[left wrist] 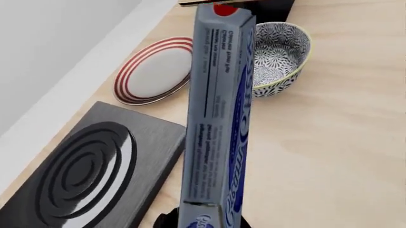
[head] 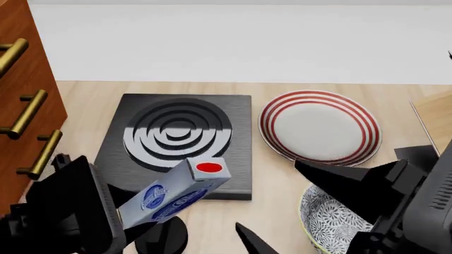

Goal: Pick up the cream cheese and put it in the bowl.

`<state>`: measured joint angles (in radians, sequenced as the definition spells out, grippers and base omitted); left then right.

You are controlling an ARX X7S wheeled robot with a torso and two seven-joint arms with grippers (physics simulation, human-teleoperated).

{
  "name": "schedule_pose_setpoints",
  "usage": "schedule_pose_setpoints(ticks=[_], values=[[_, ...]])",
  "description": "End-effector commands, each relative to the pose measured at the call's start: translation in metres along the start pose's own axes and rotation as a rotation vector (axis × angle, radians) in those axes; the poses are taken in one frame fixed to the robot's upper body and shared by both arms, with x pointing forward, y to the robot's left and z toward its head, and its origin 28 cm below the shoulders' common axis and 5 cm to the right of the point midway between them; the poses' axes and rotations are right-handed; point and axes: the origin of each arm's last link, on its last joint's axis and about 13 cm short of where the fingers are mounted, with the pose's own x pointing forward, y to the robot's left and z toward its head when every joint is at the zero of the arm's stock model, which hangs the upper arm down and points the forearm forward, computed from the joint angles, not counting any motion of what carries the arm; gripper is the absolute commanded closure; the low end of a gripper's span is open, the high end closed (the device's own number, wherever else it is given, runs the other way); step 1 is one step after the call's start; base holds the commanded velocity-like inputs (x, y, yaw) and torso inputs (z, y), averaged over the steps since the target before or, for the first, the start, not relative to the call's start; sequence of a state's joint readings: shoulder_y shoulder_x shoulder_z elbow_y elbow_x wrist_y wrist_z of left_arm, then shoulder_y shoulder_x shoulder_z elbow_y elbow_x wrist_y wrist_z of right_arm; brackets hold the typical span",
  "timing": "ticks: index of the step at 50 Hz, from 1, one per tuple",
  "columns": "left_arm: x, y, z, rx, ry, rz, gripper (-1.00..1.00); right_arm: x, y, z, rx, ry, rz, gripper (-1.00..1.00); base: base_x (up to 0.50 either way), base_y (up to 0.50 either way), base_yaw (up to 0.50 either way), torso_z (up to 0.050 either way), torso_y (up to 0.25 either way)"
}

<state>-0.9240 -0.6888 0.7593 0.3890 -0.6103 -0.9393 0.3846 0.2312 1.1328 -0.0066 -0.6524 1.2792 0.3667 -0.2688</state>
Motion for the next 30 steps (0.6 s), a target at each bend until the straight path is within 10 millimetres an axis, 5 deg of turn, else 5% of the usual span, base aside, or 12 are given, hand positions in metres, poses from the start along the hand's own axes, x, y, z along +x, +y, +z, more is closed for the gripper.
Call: schedule_pose_setpoints(ticks=[1,16,30], values=[[-0.005,-0.005,0.003,0.052,0.027,-0.017,1.00,0.004,-0.015,0.022,-0.047,0.020,0.054,-1.00,0.00,0.00,0.00,0.000,0.000],[-0.006,-0.004,0.016,0.092,0.030,-0.041,1.00,0.019,0.002,0.027,-0.134,0.146,0.167,-1.00,0.00,0.00,0.00,0.000,0.000],[-0.003,-0.005,0.014,0.099,0.043,-0.046,1.00,0.008,0.019,0.015,-0.210,0.246,0.216,-1.00,0.00,0.00,0.00,0.000,0.001]])
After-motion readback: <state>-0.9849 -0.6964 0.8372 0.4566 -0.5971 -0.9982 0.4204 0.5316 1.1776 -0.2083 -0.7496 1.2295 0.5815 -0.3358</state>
